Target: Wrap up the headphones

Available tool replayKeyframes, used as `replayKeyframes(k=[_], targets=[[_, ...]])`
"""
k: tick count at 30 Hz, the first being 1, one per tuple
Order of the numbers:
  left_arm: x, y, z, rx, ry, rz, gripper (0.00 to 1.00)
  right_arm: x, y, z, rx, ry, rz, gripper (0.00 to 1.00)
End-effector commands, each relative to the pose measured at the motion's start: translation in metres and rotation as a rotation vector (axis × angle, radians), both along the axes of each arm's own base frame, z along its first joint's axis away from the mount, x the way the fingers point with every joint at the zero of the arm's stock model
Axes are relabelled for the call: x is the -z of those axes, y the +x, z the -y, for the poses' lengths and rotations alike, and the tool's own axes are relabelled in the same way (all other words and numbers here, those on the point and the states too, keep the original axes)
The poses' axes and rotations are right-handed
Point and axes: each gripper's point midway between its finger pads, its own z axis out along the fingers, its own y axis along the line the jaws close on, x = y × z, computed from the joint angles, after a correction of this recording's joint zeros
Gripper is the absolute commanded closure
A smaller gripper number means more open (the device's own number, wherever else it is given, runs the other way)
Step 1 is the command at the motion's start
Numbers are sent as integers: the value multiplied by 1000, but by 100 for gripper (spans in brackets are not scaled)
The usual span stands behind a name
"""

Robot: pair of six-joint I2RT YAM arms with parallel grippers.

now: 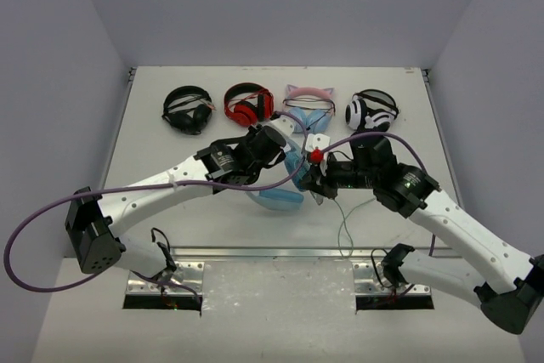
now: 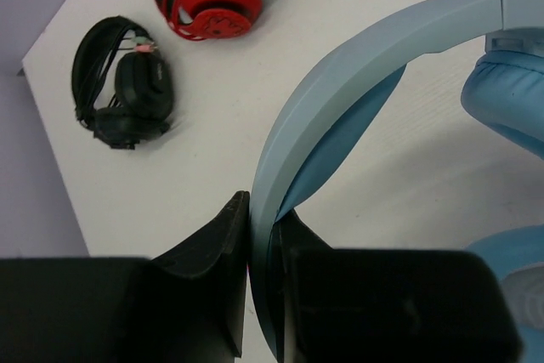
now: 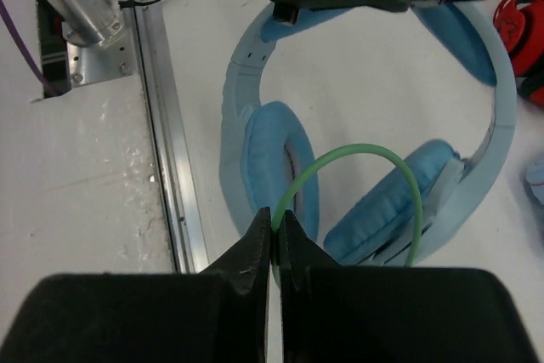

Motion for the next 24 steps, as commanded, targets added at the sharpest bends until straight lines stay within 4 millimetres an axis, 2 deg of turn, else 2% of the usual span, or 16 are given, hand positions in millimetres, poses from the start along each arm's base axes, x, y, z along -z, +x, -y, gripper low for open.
replayKeyframes(k=[1, 2, 6, 13, 18, 19, 21, 24], targets=[[-39, 2, 48, 175, -223, 46, 100, -36, 22, -8, 9, 48, 176, 99], [-39, -2, 52, 209, -242, 35, 100, -39, 24, -8, 21, 57, 190, 99], [-34, -3, 45, 200, -238, 54, 100, -60, 29, -6, 54, 104, 256, 99], [-37, 19, 9, -62, -184, 165, 100, -77, -13, -11, -148, 139, 208, 99], [-26, 13, 30, 47, -216, 86, 99, -84, -18, -9, -180, 107, 200, 99], [-20, 7, 42, 121, -232, 41, 100, -86, -12, -7, -150, 101, 224, 99], [-11, 0, 51, 195, -236, -4, 100, -88, -7, -4, -126, 95, 254, 99], [-5, -12, 63, 281, -258, -57, 99, -90, 13, 5, -23, 49, 313, 99]])
